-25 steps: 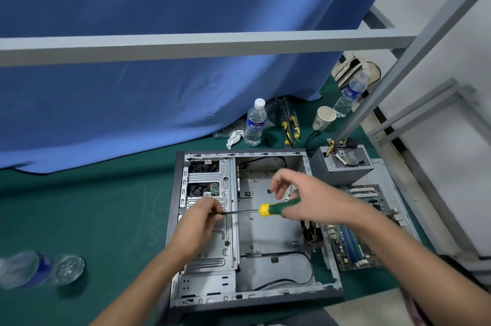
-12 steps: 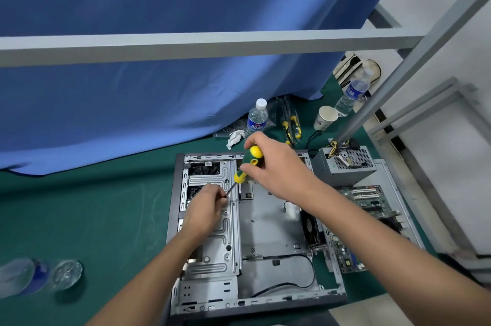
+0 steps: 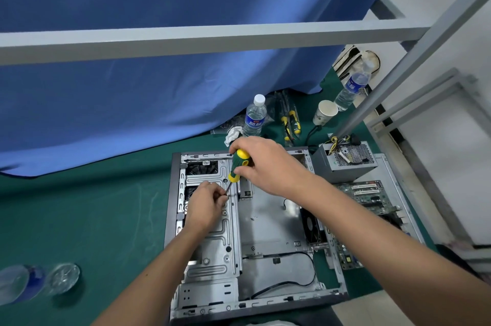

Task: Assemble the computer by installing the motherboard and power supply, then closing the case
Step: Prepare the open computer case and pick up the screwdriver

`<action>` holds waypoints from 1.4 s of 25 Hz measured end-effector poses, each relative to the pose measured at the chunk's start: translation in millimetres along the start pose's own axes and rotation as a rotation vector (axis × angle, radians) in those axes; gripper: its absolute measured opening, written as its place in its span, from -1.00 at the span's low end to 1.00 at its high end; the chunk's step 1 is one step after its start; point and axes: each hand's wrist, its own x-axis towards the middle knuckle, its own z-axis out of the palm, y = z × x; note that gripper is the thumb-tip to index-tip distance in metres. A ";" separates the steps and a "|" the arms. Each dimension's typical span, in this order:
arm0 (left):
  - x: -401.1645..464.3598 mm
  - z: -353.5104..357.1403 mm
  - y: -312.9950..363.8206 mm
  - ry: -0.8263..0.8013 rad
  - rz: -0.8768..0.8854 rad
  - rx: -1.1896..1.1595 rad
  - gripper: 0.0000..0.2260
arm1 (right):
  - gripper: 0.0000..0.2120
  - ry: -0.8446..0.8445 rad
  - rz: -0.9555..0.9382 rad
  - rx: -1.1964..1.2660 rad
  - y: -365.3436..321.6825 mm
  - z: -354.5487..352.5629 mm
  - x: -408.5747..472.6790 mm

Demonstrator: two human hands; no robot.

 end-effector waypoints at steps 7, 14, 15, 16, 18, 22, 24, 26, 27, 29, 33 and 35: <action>-1.0 -1.4 -5.0 -0.005 0.010 0.014 -0.94 | -0.62 -0.132 -0.095 -0.153 -9.0 -4.5 12.8; -5.5 -7.5 -9.0 0.010 0.052 0.018 -0.89 | -0.75 -0.045 -0.221 -0.494 -19.9 6.3 16.6; -4.6 -12.7 -12.5 0.015 0.077 0.087 -0.84 | -0.72 -0.023 -0.229 -0.559 -22.2 8.9 16.9; -2.6 -18.4 -16.2 0.014 0.098 0.203 -0.78 | -0.68 0.003 -0.219 -0.606 -23.7 11.5 16.9; 2.4 -30.0 -21.5 -0.003 0.102 0.452 -0.65 | -0.62 -0.003 -0.163 -0.619 -24.9 14.7 17.6; 17.1 -42.8 -20.3 -0.104 0.088 0.654 -0.50 | -0.79 -0.226 -0.130 -0.376 -25.8 7.9 20.8; 26.8 -47.0 -18.5 -0.162 0.084 0.677 -0.48 | -0.78 -0.228 -0.184 -0.387 -26.7 5.2 19.9; 37.1 -49.6 -18.3 -0.209 0.075 0.643 -0.49 | -0.83 -0.089 -0.215 -0.536 -30.6 9.4 17.0; 41.1 -50.4 -18.9 -0.227 0.075 0.636 -0.51 | -0.78 -0.022 -0.205 -0.616 -31.6 13.4 15.7; 46.3 -51.8 -20.6 -0.243 0.075 0.631 -0.54 | -0.63 -0.022 -0.130 -0.668 -35.0 20.3 13.7; 51.9 -53.7 -25.7 -0.241 0.079 0.607 -0.49 | -0.76 -0.234 -0.078 -0.405 -30.8 5.7 17.7; 52.4 -53.2 -27.3 -0.232 0.082 0.600 -0.48 | -0.75 -0.255 -0.159 -0.425 -27.1 -0.5 15.7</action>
